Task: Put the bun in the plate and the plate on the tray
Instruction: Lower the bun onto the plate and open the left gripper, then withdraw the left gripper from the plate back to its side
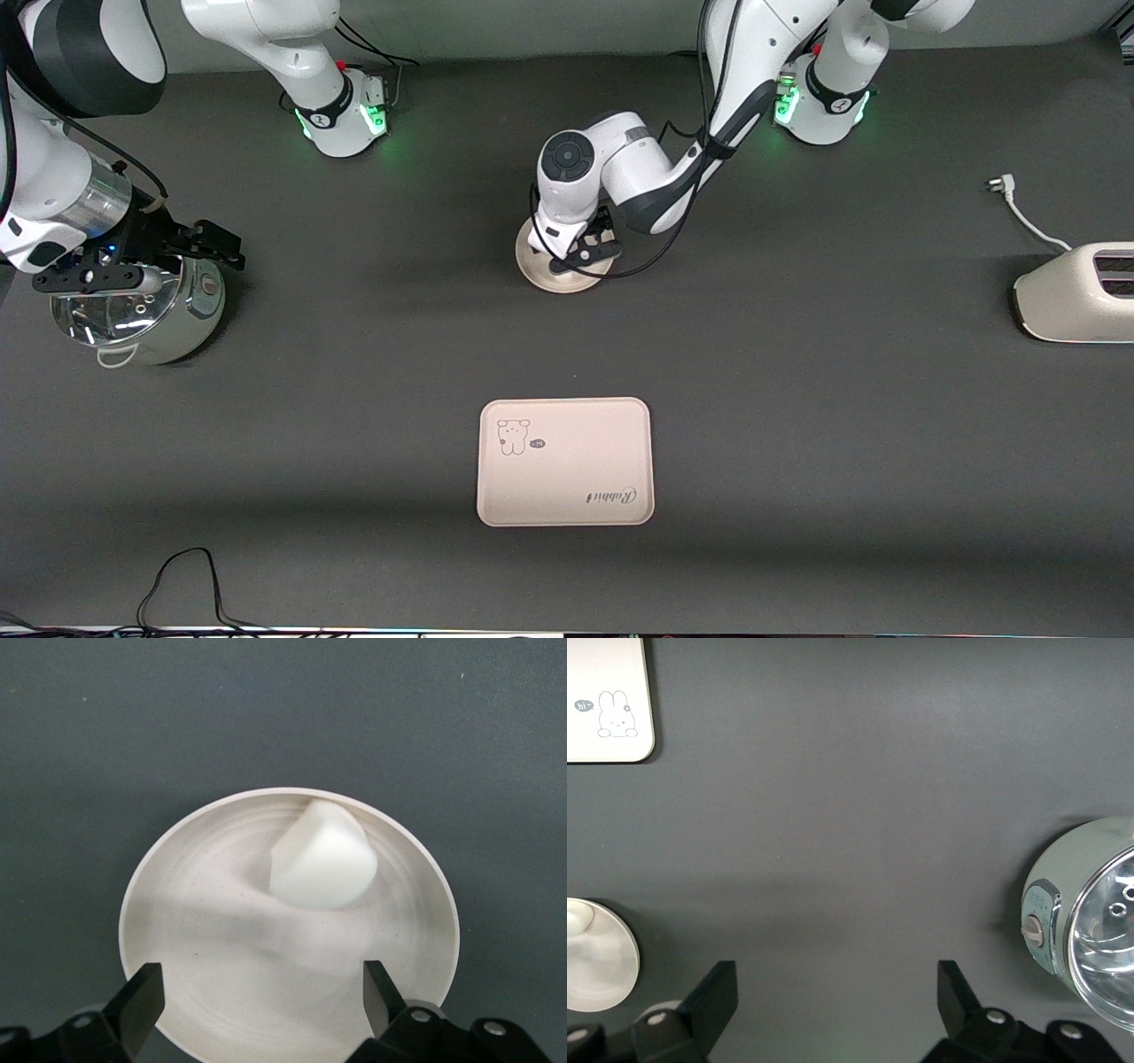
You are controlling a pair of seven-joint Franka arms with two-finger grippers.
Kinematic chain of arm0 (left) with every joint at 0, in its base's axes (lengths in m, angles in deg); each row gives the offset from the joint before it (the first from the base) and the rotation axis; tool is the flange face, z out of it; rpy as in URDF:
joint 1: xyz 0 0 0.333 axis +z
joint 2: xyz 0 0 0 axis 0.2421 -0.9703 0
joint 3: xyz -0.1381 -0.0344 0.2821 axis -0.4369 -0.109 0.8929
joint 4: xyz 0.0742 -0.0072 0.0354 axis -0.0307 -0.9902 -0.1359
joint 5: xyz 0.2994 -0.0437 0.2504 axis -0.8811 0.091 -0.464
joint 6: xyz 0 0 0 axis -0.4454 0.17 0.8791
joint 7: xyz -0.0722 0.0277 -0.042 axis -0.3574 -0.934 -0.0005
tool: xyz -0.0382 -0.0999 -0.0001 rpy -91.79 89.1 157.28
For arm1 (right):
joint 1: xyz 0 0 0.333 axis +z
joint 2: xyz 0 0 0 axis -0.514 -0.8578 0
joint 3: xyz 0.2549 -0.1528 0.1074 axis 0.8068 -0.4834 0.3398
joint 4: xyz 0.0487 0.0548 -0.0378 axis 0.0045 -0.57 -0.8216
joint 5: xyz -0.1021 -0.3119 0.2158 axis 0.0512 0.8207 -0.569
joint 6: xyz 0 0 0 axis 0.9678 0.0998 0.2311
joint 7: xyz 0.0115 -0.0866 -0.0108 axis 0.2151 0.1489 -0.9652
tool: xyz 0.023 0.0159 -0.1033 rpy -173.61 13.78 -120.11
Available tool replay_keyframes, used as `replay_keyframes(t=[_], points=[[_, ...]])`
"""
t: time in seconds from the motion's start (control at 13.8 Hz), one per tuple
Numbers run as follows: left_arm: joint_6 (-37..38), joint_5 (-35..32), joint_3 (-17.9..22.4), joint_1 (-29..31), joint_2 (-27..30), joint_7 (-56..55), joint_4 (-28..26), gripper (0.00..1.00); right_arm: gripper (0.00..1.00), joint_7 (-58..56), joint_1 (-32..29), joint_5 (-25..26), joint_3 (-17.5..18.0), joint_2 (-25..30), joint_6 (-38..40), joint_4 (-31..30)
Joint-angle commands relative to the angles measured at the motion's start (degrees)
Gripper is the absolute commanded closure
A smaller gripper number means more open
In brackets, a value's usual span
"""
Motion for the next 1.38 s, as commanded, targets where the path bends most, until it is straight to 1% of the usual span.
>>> replay_keyframes(t=[0.0, 0.15, 0.29, 0.44, 0.51, 0.65, 0.73, 0.8, 0.94, 1.09, 1.16, 1.31], points=[[1.5, -0.7, 0.0, -0.5, 1.6, -1.8, -0.1, 0.00, 0.00, 0.0, 0.0, -1.1, -0.2, 1.2, -0.9, -1.2], [2.8, -0.7, 0.0, 0.0, 3.0, -1.6, 0.2, 0.00, 0.00, 0.0, 0.1, -1.1, -0.2, 1.2, -0.9, -1.1], [11.2, -0.9, 0.4, 1.7, 4.7, -0.3, 4.5, 0.00, 0.00, 0.0, 0.0, -1.1, -0.2, 1.2, -0.9, -1.2], [19.6, -0.7, 0.4, 6.4, 6.8, 5.5, 9.5, 0.00, 0.00, 0.0, 0.0, -1.1, -0.2, 1.2, -0.9, -1.2], [22.4, -0.5, 0.5, 9.7, 7.7, 9.0, 11.7, 0.00, 0.00, 0.0, 0.0, -1.1, -0.2, 1.2, -0.9, -1.2], [25.2, -0.8, 0.8, 16.4, 9.1, 17.6, 14.1, 0.00, 0.00, 0.0, 0.0, -1.1, -0.2, 1.2, -0.9, -1.3], [25.3, -1.4, 1.8, 20.0, 10.5, 23.3, 14.2, 0.00, 0.00, 0.0, 0.0, -1.1, -0.2, 1.4, -0.9, -1.4], [25.4, -2.6, 4.9, 21.7, 12.2, 30.2, 14.1, 0.00, 0.00, 0.0, 0.1, -1.1, -0.2, 1.6, -0.8, -1.6], [26.3, -2.7, 13.7, 21.1, 15.0, 41.0, 13.9, 0.00, 0.00, 0.4, 0.1, -1.1, -0.2, 1.6, -0.8, -1.6], [29.2, -2.6, 18.4, 21.8, 17.3, 50.8, 13.9, 0.00, 0.00, 0.8, 0.3, -1.2, -0.2, 2.4, -0.5, -2.0], [30.7, -2.1, 21.5, 22.0, 19.0, 53.9, 13.5, 0.00, 0.00, 0.9, 0.3, -1.5, -0.2, 3.2, -0.8, -3.2], [31.4, -2.0, 24.4, 22.1, 24.7, 55.5, 9.8, 0.00, 0.00, 4.7, 1.2, -4.4, 0.3, 3.9, -1.4, -3.9]])
